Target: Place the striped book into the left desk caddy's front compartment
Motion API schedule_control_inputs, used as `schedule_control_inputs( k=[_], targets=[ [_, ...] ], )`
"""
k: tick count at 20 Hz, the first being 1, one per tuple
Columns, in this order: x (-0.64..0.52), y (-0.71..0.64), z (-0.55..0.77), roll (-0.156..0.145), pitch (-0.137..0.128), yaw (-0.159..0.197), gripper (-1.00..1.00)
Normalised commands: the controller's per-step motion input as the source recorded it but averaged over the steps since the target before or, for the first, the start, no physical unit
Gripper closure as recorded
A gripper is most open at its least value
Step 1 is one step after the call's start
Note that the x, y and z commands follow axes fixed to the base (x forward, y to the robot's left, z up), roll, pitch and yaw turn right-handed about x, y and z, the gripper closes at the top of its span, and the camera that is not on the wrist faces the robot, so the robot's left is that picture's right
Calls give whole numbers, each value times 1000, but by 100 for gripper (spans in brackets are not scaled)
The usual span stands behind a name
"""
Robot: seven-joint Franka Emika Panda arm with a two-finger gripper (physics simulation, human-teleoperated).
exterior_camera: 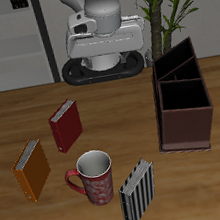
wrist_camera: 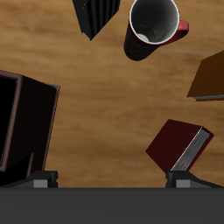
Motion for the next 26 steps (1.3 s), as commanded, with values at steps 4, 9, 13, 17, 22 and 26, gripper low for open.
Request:
schedule_control_inputs(
  k=[4,9,13,17,22,26],
  targets=[
    [315,136,11,-1,9,-5,-100],
    [503,207,73,-3,-24,3,-100],
    [460,170,-60,13,10,-26,-100],
    [551,61,-8,-48,-22,29,-100],
    [463,6,-21,2,-8,21,-100],
    [396,-83,54,-26,-11,-11,-100]
  ],
)
